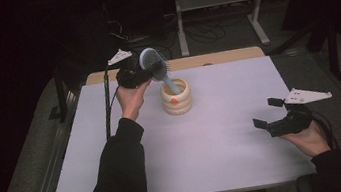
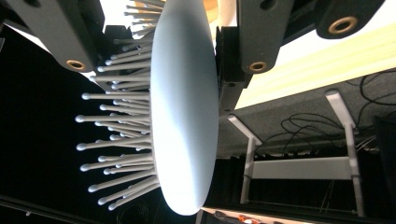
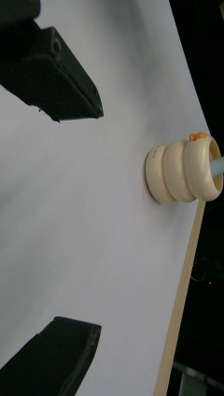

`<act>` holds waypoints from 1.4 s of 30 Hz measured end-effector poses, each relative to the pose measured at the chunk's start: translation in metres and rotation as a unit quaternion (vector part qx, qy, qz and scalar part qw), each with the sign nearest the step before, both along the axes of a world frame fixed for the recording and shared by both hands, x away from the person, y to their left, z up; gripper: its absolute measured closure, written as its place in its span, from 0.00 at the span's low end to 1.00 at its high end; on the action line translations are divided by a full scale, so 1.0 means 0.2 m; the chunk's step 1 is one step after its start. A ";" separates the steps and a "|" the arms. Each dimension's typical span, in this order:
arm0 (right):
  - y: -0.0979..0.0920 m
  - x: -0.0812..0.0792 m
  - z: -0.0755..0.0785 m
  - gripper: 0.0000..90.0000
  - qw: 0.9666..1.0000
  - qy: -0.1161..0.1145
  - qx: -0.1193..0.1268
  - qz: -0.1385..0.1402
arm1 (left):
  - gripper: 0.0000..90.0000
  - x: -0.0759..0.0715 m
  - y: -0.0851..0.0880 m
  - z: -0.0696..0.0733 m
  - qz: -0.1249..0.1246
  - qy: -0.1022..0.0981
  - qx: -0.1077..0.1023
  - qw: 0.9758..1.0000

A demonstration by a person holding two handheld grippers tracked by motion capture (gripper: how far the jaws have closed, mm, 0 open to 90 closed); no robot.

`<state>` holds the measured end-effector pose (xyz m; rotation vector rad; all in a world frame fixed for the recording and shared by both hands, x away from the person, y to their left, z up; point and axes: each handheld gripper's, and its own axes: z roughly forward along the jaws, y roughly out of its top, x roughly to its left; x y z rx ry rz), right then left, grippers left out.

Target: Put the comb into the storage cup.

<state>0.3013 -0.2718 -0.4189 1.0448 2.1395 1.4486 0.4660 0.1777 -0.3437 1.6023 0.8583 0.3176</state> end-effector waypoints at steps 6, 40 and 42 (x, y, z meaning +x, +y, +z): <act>0.00 0.00 0.00 0.00 1.000 0.000 -0.001 -0.002 | 0.63 0.00 0.00 -0.03 0.002 0.003 -0.002 1.000; 0.00 -0.01 -0.02 0.00 1.000 0.002 -0.003 -0.004 | 0.56 0.02 -0.02 -0.20 0.042 0.023 -0.018 0.999; 0.00 -0.01 -0.02 0.00 1.000 0.001 -0.003 -0.003 | 0.56 0.01 -0.02 -0.20 0.044 0.021 -0.013 0.999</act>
